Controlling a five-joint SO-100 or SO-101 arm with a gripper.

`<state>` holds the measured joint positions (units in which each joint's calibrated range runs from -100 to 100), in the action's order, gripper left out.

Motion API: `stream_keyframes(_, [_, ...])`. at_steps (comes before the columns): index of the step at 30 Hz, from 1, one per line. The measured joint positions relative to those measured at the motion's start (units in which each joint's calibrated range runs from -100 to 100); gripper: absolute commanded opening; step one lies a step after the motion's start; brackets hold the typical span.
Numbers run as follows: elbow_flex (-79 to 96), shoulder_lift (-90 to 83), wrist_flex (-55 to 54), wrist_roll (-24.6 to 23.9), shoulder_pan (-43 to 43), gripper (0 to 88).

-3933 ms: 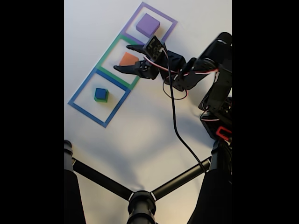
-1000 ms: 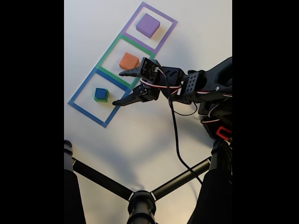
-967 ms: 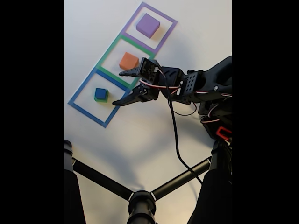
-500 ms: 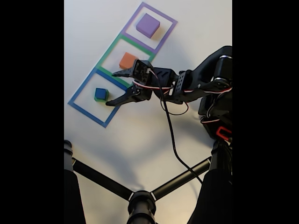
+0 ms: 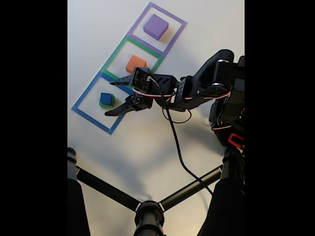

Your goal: Tower of hanoi

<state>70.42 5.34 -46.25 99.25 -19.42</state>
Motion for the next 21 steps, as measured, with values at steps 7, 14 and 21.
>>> stream_keyframes(7, [-2.1, 2.4, -0.6, 0.0, -1.2, 30.7])
stream_keyframes(14, [-2.1, 2.4, -0.6, -0.2, -2.8, 24.3])
stream_keyframes(21, [-2.2, 2.7, -0.6, -0.2, -3.2, 16.5])
